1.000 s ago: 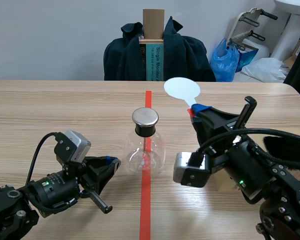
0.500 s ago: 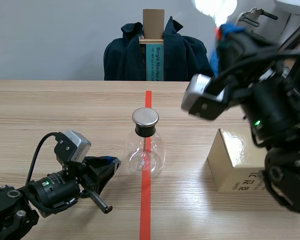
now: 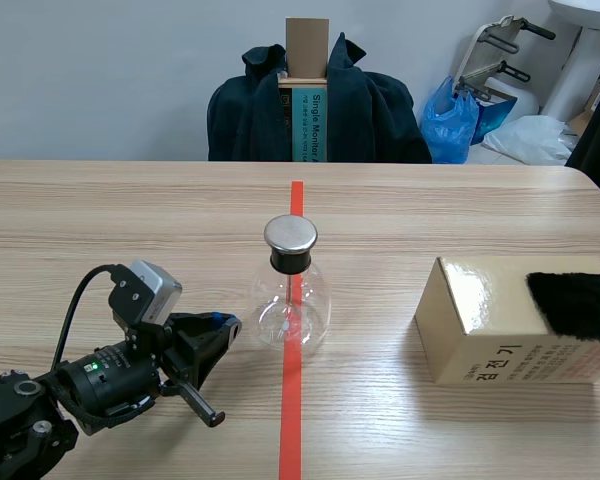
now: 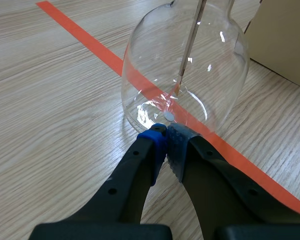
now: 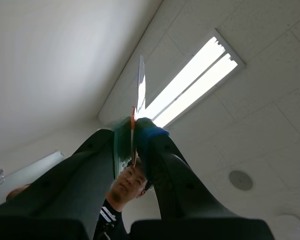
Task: Do the electroscope experiment.
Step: 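Move the plate toward and away from the electroscope, then rub the plate on the fur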
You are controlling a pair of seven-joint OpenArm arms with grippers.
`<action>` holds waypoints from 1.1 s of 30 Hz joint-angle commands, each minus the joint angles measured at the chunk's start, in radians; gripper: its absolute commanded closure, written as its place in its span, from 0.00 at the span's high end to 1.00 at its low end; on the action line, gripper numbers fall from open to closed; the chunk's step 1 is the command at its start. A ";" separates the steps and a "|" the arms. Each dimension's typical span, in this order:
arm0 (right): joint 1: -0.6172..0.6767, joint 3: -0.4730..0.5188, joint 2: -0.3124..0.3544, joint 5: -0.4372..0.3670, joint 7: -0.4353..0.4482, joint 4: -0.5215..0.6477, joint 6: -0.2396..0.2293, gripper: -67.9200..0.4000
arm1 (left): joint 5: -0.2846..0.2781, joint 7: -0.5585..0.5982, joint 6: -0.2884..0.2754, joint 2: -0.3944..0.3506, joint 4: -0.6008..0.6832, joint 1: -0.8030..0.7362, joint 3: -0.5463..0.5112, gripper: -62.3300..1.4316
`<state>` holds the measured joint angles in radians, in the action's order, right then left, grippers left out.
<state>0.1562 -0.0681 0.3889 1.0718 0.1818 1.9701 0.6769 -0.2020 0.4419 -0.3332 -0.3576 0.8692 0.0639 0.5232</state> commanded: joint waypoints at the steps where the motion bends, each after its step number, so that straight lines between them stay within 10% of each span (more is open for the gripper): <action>1: 0.018 0.011 0.026 -0.010 -0.003 0.013 0.011 0.02 | -0.006 0.014 0.000 -0.004 0.013 0.005 -0.007 0.07; 13: 0.220 0.146 0.055 -0.076 0.042 0.072 0.017 0.02 | -0.007 0.013 0.000 -0.014 0.014 0.005 -0.008 0.07; 18: 0.382 0.203 0.054 -0.077 0.097 0.072 0.090 0.02 | -0.007 0.006 -0.002 -0.054 0.020 -0.004 -0.008 0.10; 25: 0.579 0.221 0.044 -0.061 0.105 0.014 0.106 0.02 | -0.083 0.013 -0.005 -0.160 0.175 -0.118 -0.082 0.81; 33: 0.676 0.233 -0.011 -0.015 0.126 -0.133 0.106 0.02 | -0.113 -0.034 -0.035 -0.294 0.553 -0.394 -0.259 0.96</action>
<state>0.8387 0.1497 0.3714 1.0622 0.3042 1.8332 0.7219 -0.3080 0.4072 -0.3676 -0.6533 1.4048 -0.3119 0.2718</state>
